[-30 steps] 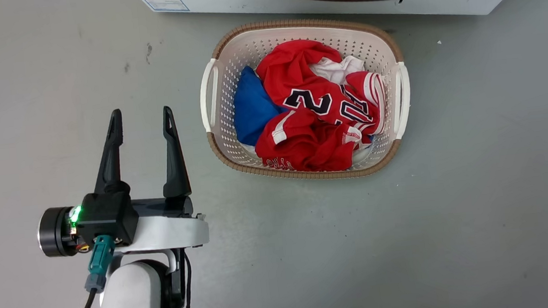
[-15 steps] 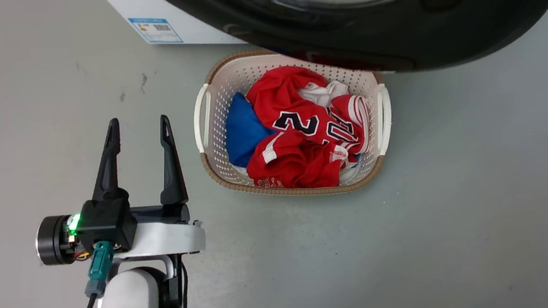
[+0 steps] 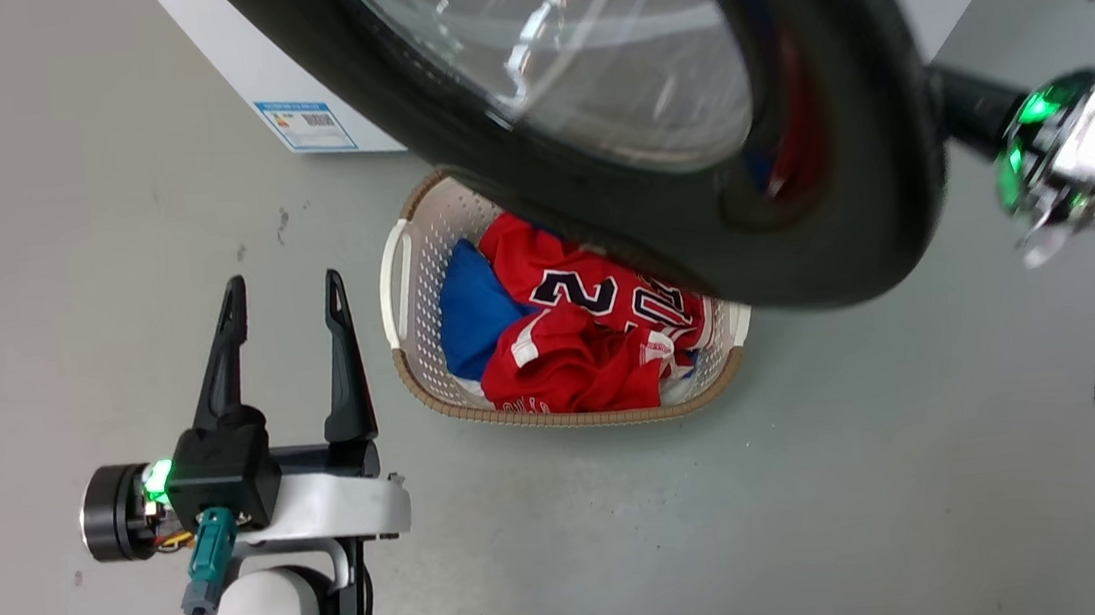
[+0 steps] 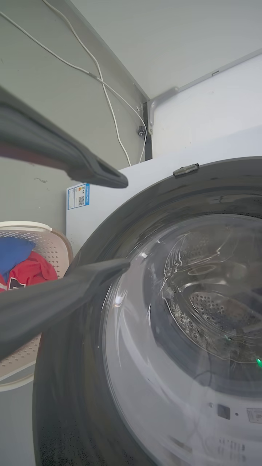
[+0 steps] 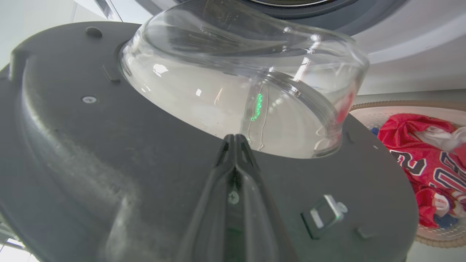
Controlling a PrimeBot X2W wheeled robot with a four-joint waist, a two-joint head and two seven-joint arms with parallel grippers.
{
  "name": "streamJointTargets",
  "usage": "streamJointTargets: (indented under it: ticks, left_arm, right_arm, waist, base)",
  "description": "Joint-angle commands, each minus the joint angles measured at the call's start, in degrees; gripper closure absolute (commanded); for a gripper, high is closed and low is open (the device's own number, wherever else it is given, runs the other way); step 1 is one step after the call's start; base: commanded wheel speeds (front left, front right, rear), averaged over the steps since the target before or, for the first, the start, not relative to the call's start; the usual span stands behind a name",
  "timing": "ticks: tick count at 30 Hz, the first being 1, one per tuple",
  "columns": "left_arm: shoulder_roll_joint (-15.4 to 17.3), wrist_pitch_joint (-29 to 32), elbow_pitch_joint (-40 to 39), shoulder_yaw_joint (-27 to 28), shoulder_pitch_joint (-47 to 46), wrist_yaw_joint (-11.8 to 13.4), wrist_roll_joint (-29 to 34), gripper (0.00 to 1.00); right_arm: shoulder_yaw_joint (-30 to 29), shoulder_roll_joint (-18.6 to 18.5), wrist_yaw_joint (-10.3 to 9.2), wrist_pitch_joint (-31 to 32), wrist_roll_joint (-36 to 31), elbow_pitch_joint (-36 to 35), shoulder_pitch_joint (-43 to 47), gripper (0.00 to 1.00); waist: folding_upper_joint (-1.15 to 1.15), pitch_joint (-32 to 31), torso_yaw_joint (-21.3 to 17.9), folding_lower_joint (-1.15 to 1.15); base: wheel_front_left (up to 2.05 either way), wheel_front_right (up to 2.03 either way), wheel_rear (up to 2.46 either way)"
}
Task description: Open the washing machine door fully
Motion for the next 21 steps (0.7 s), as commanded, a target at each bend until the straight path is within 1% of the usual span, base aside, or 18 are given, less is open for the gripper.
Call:
streamJointTargets:
  ticks: [1,7,12,21]
  left_arm:
    - [-0.1,-0.2,0.2,0.0,1.1,0.0,0.4,0.0]
    - [-0.1,-0.2,0.4,-0.2,2.4,0.3,0.2,0.0]
    - [-0.1,-0.2,0.7,-0.5,3.4,0.6,-0.3,0.0]
    - [-0.1,-0.2,0.8,-0.6,5.3,1.3,-0.4,0.0]
  right_arm:
    - [1.3,1.1,0.02,0.9,0.4,-2.4,3.2,1.0]
    - [4.3,2.8,0.02,3.0,1.6,-8.2,9.6,1.0]
    - [6.4,3.9,0.02,4.1,2.2,-10.4,12.8,1.0]
    - [11.3,7.2,0.02,5.2,2.1,-12.9,17.2,1.0]
  waist:
    - [0.0,-1.4,-0.1,0.0]
    - [0.0,-4.0,-0.1,0.0]
    - [0.0,-5.9,0.2,0.0]
    - [0.0,-8.2,1.0,0.0]
  base:
    - [0.0,0.0,0.0]
    - [0.0,0.0,0.0]
    - [0.0,0.0,0.0]
    - [0.0,0.0,0.0]
